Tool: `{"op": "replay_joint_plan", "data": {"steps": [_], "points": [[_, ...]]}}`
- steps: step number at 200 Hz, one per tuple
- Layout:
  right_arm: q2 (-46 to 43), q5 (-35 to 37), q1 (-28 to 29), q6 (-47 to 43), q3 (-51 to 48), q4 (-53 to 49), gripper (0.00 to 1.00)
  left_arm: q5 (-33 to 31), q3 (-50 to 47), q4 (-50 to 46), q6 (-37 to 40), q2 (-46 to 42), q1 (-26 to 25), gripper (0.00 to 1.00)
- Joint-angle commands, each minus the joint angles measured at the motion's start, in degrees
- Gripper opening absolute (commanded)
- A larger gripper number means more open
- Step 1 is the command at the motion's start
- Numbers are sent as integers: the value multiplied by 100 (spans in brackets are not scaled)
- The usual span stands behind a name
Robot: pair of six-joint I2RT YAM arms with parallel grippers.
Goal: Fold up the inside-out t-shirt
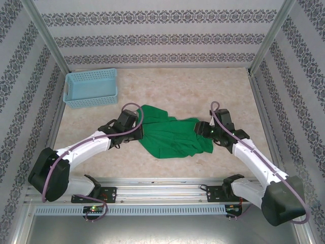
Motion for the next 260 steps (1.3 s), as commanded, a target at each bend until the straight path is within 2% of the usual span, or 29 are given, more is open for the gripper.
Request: {"op": "replay_joint_plan", "data": {"steps": [1,24,65,90,132,157,183,190,214,243,260], "points": [[88,-690,-49,169,-394,399,51,-87,-104,116,72,4,98,0],[207,-1128,-13,445,-624,905,49,-90,-107,119,88,66,101,0],[192,-950,418,736,-849,1044,47,-151,-92,89,111,84,105,0],[-93,-865,602,797,-842,799,43,-140,-71,85,112,90,98,0],[-566,-238,1102,965,-834,89,34,-212,6,-22,148,6,105,0],[-765,-111,1229,1061,-884,-47,25,-252,97,-108,185,-100,103,0],[-748,-87,1287,1064,-815,-40,5,-300,215,-256,246,-247,107,0],[-719,-60,1297,1036,-725,-86,0,-327,255,-308,253,-309,108,0],[-816,184,1301,794,-120,-603,0,-500,481,-625,386,-640,103,0],[-1367,818,1155,184,1207,-1718,0,-947,1010,-1213,736,-1315,102,0],[-1555,770,911,-74,1916,-2039,0,-1150,1399,-1471,917,-1765,105,0]]}}
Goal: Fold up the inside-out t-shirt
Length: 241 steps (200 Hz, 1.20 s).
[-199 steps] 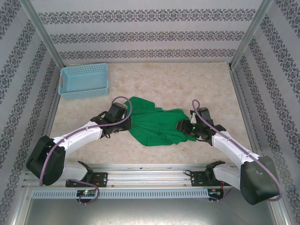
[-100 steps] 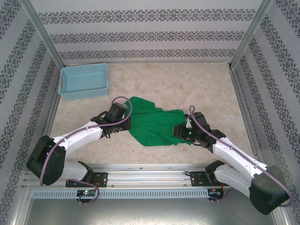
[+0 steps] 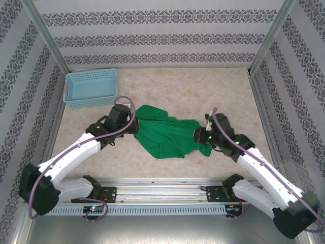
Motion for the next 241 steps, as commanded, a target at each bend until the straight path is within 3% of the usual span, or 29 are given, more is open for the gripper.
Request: {"op": "replay_joint_plan", "data": {"steps": [1,42,66,93,119,132,151,178,201,225,241], "points": [[-386,377,-249,-576,963,-737,0,-555,587,-586,460,-640,77,0],[48,-298,-224,-569,1413,-156,0,-1462,979,-905,678,-1351,79,0],[892,-241,122,-597,1424,445,0,-2690,1156,-1667,516,-1099,149,0],[2072,-148,265,-635,1578,930,0,-3019,960,-2064,186,-861,371,0],[2851,-59,277,-876,1847,797,38,-2867,533,-2164,-74,-802,665,0],[2840,127,251,-1044,1776,687,50,-2772,285,-2165,-136,-800,793,0],[2420,435,190,-1301,1309,632,60,-2647,-108,-2152,-228,-793,996,0],[1720,640,78,-1410,289,607,64,-2362,-620,-2108,-434,-674,1296,0],[1335,909,68,-1115,-360,331,64,-2105,-753,-2127,-479,-566,1396,31],[964,1247,39,-667,-782,15,64,-1443,-531,-1919,-93,-550,1241,51],[755,1328,-25,-406,-998,4,65,-937,-229,-1763,71,-200,756,63]]}}
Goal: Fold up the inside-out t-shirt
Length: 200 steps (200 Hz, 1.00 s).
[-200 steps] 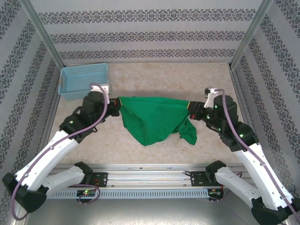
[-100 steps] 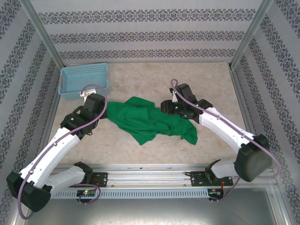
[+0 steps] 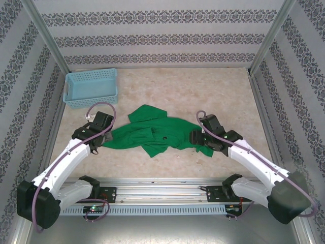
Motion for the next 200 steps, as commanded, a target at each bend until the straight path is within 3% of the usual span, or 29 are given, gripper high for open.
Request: {"op": "replay_joint_plan", "data": {"steps": [1,24,59,95,129,157,200], "points": [[-347,440,-125,502,-245,-244,65,833,485,199,301,335,-547,63],[-457,526,-290,774,-409,-200,66,465,813,214,241,995,-1421,72],[-385,320,-532,930,-559,14,66,877,625,1195,508,1455,-1852,72],[-210,228,-579,1022,-601,96,68,577,704,1417,894,2066,-2067,79],[99,102,-583,1081,-683,362,70,336,776,1452,955,2329,-2059,66],[381,-259,-578,1083,-660,779,68,346,738,1590,1039,2391,-2046,50],[594,-341,-250,1123,-404,920,66,361,546,1716,1073,2308,-2041,36]]}}
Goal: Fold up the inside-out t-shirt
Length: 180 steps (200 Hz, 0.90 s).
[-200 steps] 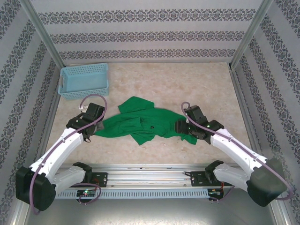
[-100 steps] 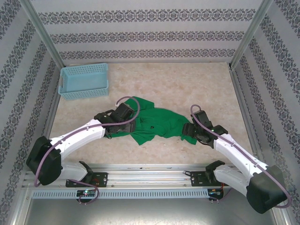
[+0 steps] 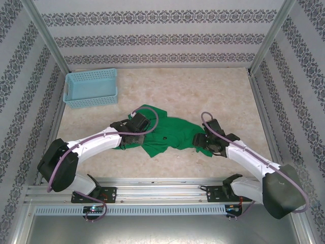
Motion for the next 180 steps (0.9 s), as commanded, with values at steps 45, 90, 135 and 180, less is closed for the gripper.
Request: {"op": "replay_joint_plan", "data": {"steps": [45,90,135,180], "points": [[456,-191,188,128,271,275,38,-223,-188,239,87,-167,0,18],[-434,637,171,-213,750,-731,4,-570,-191,69,151,-1097,0,4],[-1370,687,-53,-553,1712,-1670,0,-965,263,-148,453,-2333,0,0],[-1757,171,-67,-839,3317,-2215,0,-706,1394,-299,857,-3168,-10,0]]}}
